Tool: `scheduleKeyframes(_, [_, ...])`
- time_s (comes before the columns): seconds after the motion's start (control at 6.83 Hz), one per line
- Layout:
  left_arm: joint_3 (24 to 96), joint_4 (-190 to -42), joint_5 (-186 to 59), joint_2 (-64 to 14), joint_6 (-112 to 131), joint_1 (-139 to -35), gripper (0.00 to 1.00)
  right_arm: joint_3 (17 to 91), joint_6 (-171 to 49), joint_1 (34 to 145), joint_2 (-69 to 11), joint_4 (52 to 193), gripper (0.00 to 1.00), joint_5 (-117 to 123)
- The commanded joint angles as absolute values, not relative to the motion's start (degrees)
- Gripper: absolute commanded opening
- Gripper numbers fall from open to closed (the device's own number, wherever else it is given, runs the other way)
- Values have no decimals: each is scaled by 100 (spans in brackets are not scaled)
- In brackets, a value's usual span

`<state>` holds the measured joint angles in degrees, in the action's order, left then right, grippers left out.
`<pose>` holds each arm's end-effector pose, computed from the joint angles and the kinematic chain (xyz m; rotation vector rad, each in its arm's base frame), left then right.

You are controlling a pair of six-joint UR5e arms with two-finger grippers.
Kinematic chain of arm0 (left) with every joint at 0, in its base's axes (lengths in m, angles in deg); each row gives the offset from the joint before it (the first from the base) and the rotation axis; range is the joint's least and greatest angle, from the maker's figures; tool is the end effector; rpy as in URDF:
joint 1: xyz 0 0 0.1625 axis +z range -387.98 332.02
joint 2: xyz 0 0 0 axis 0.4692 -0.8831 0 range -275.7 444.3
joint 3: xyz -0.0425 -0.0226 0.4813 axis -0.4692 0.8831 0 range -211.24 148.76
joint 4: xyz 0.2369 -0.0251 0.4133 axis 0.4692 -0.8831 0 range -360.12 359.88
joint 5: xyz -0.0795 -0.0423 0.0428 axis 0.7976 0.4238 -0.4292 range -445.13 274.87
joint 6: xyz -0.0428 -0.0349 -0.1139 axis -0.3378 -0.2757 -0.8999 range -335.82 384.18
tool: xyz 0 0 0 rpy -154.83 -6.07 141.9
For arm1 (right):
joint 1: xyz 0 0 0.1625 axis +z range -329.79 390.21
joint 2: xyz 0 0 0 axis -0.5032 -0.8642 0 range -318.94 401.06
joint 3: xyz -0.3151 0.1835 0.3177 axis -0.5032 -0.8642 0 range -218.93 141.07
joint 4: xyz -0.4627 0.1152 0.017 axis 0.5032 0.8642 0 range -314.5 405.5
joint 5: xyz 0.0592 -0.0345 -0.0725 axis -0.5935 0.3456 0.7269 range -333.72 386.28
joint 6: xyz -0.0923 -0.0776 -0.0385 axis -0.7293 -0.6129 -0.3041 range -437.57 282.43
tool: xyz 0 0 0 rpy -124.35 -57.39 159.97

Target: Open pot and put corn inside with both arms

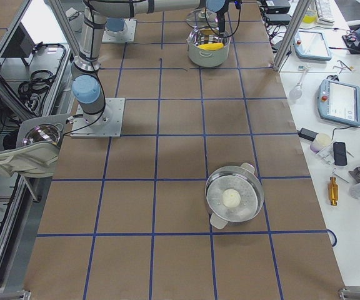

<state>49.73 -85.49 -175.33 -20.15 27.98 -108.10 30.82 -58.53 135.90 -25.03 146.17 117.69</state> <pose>-0.0152 -0.6874 0.4598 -0.1663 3.1352 0.0222 0.3329 -0.7039 0.4619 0.0937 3.1211 -0.1939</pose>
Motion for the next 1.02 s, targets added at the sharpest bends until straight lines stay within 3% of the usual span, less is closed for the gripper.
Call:
scheduleKeyframes(0.0, [4821,-9246,-17539,-1478,2025,-11733,100,3662,-6051,12763,-3272,14194,100,11654])
scheduleKeyframes(0.59, [4978,-9284,-17557,-862,2013,-12027,100,4841,-7371,12083,-4645,13436,100,11699])
scheduleKeyframes(0.88, [5181,-9215,-17531,-598,2459,-11809,100,4922,-7527,12074,-4867,13050,100,11777])
